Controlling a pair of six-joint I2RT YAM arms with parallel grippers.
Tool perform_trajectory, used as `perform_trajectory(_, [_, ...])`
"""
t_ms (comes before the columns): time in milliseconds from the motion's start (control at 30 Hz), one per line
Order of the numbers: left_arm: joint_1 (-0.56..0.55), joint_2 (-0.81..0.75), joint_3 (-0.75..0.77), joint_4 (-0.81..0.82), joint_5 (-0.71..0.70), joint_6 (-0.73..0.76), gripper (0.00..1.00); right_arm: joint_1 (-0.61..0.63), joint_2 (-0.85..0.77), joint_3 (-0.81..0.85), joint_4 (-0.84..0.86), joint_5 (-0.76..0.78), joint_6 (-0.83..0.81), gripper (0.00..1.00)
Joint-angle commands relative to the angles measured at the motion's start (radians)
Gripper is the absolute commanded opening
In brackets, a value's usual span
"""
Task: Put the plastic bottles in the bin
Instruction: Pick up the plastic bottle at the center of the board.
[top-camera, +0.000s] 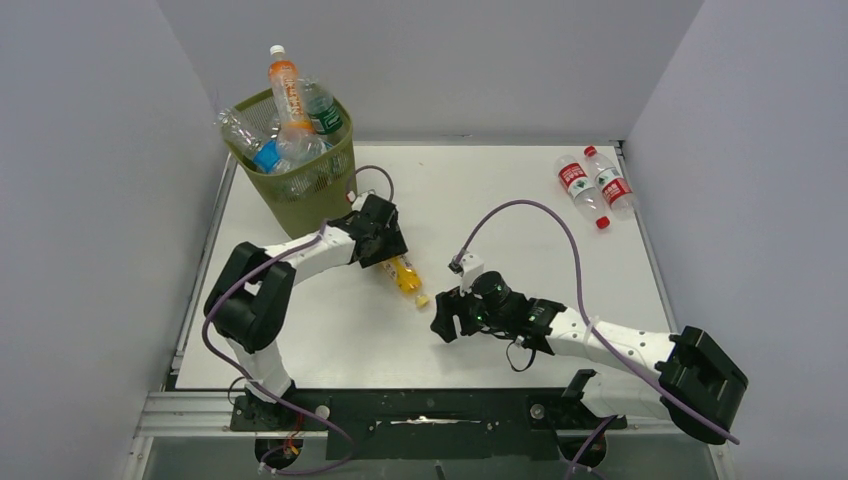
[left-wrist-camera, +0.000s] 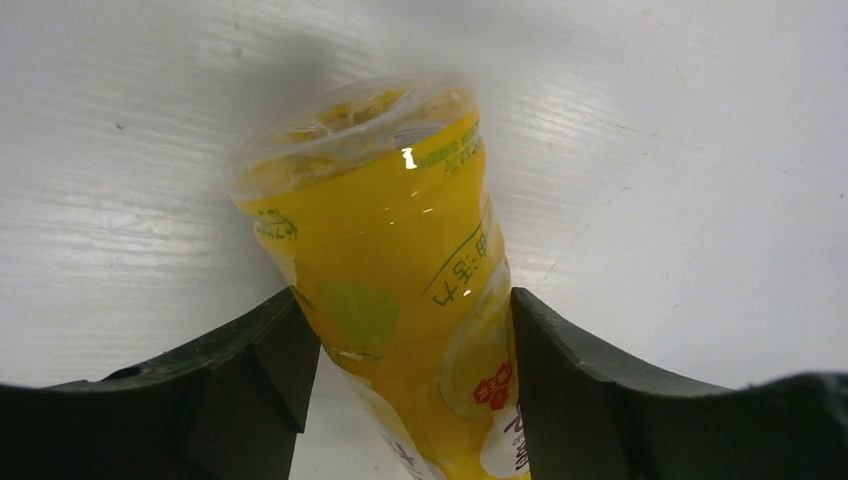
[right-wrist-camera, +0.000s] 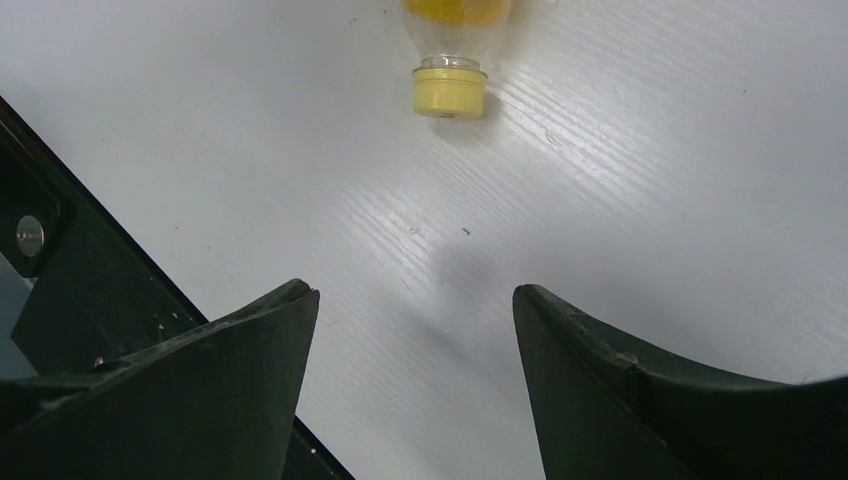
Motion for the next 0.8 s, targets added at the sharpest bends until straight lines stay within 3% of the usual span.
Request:
perform_trajectory(0, [-0.010,0.012,0.060,0.008,-0.038,0.079,0.51,0.004,-0.042,0.019,0.016,0.010,-0.007,0.73])
perform_trajectory(133, [-0.010,-0.034,0.066,0.001,-0.044,0.121,0.30,0.003,-0.058,0.043,-0.028,0.022,-0.022,0.73])
perform_trajectory(200, [-0.010,-0.067,0.081,-0.016,-0.052,0.146,0.25,0.003,-0.068,0.052,-0.048,0.027,-0.025,0.73])
perform_trajectory(467, [-0.012,-0.272,0.283,-0.182,-0.118,0.276,0.26,0.003,-0.164,0.102,-0.132,0.044,-0.009,0.73])
perform_trajectory(633, [0.015,-0.345,0.563,-0.243,-0.199,0.451,0.32,0.003,-0.174,0.145,-0.172,0.054,-0.010,0.73])
perform_trajectory(767, [0.093,-0.329,0.785,-0.176,-0.196,0.604,0.35,0.005,-0.142,0.169,-0.174,0.043,-0.007,0.73])
